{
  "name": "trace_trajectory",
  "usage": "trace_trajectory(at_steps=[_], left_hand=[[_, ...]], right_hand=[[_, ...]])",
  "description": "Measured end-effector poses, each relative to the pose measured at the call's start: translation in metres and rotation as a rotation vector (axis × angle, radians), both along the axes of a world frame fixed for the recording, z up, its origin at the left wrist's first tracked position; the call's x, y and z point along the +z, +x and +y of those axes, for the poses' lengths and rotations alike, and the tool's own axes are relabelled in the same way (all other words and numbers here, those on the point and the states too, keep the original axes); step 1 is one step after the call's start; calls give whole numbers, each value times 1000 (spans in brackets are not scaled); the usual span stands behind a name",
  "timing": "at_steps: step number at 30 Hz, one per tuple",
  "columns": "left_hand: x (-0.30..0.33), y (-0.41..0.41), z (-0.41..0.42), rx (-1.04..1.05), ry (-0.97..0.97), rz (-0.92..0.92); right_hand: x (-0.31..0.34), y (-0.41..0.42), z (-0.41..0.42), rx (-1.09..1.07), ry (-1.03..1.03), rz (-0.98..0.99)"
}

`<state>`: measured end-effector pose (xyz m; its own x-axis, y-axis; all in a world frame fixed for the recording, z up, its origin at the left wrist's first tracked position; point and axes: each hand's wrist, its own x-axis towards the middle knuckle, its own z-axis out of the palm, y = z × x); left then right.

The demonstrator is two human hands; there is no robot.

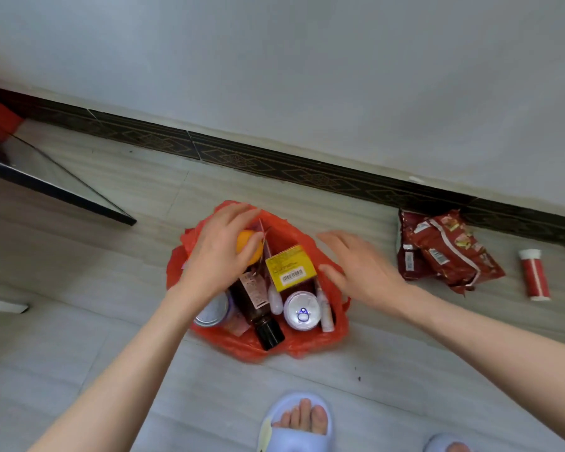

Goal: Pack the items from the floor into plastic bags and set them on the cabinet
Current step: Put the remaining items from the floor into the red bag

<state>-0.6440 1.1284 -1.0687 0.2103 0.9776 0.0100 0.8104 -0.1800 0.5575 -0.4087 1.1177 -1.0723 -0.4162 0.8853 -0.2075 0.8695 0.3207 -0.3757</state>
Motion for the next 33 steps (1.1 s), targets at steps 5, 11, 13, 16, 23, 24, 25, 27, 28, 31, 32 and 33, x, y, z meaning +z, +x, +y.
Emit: trace_trajectory(at_steps=[5, 11, 13, 16, 23, 24, 25, 27, 28, 31, 32, 33], left_hand=[[-10, 82, -11, -228, 5, -16], [-53, 178, -4, -331, -134, -40], [-72, 203, 0, -301, -224, -67], [-97, 234, 12, -225, -305, -103], [-125, 284, 44, 130, -496, -253], [-129, 291, 47, 153, -523, -267], [-132, 296, 50, 185, -552, -289], [-136, 306, 55, 276, -627, -331], [-138, 310, 56, 323, -658, -340], [-137, 318, 57, 379, -685, -391], [-135, 320, 55, 387, -680, -428], [-131, 321, 54, 386, -680, -472]], right_hand=[[10, 83, -6, -92, -21, -148], [-8, 173, -25, -358, -45, -224], [-24, 191, -30, -433, -41, -205], [-51, 203, -34, -354, -37, -279], [-85, 208, -27, -451, 237, -192], [-86, 211, -28, -484, 259, -149], [-85, 215, -29, -518, 275, -105], [-83, 225, -32, -583, 276, -38], [-82, 230, -33, -605, 271, -16], [-77, 238, -36, -663, 259, 34], [-73, 239, -35, -698, 235, 50], [-68, 239, -35, -736, 207, 64]])
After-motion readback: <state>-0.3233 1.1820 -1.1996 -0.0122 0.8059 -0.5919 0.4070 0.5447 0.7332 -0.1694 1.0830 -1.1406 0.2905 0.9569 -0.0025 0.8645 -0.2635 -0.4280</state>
